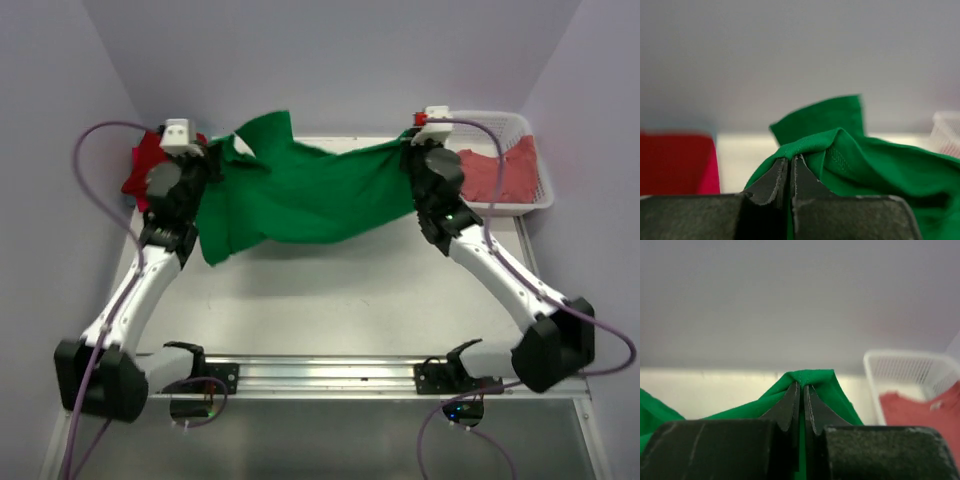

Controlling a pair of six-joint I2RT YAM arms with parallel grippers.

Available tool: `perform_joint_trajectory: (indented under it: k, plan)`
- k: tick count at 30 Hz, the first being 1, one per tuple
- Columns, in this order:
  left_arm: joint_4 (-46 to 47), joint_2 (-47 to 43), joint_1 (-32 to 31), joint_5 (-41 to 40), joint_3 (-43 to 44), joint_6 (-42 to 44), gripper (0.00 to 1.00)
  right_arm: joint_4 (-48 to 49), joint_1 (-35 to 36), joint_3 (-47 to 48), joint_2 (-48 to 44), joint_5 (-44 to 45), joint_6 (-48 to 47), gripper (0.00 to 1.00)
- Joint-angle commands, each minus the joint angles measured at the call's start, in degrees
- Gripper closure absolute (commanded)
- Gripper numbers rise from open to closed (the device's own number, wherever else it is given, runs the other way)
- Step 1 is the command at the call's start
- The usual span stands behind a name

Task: Fold and stack the t-shirts
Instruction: Flatten out the tshirt

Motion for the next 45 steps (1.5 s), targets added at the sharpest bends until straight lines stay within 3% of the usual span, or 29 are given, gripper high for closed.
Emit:
perform_joint_trajectory:
  k: [1, 4, 5, 6, 8, 12, 17, 20, 23, 25, 29, 35, 40, 45]
  plan:
    - [-19.0, 10.6, -1.4, -4.8, 2.8, -6.9, 1.0, -20.1, 0.4, -1.0, 8.2, -0.8, 8.3, 1.0]
    - [-23.6, 11.1, -1.9, -3.2, 4.6, -7.1, 1.0, -25.4, 0.6, -0.6, 8.9, -2.4, 10.3, 1.0]
    - [-22.1, 9.6, -2.1, -2.9, 3.4, -6.8, 1.0, -24.6, 0.6, -1.2, 8.1, -1.7, 10.3, 1.0]
    - [-14.3, 6.0, -2.6, -3.5, 0.3, -6.5, 1.0, -22.1, 0.6, -1.5, 7.5, -1.5, 9.6, 1.0]
    - [-11.8, 4.5, -2.9, -3.9, 0.0, -6.1, 1.0, -20.1, 0.6, -0.6, 7.0, -0.3, 8.6, 1.0]
    - [-18.0, 9.4, -2.9, -3.8, 8.9, -3.2, 1.0, -21.1, 0.5, 6.1, 7.6, 1.2, 6.1, 1.0]
    - [-17.3, 13.2, -3.0, -2.3, 12.6, -1.7, 1.0, -21.1, 0.5, 12.0, 10.1, 1.2, 5.2, 1.0]
    - [-23.2, 17.5, -2.7, -2.3, 20.6, -1.0, 1.0, -22.4, 0.6, 15.6, 11.2, 2.7, 2.4, 1.0]
    - [-24.9, 15.4, -2.9, 3.5, 23.9, -1.2, 1.0, -14.9, 0.8, 8.7, 3.7, -2.9, 2.5, 1.0]
    - [-23.5, 9.1, -4.2, 4.4, 22.0, -0.3, 1.0, -9.8, 1.0, 3.0, -3.5, -5.6, 2.3, 1.0]
    - [-24.1, -1.8, -7.7, 7.6, 18.6, 1.1, 1.0, -13.6, 1.0, 0.6, -13.5, -16.4, 2.3, 1.0]
    - [-32.1, -14.6, -8.1, 15.6, 22.2, 1.9, 1.0, -18.8, 1.1, 0.6, -29.9, -23.7, 1.9, 1.0]
    - [-33.2, -20.9, -8.0, 18.5, 26.7, 0.4, 1.0, -24.1, 1.0, 6.7, -35.0, -28.4, 3.3, 1.0]
    - [-30.0, -15.7, -7.4, 17.2, 32.1, -0.1, 1.0, -21.5, 1.0, 9.0, -31.5, -25.9, 3.2, 1.0]
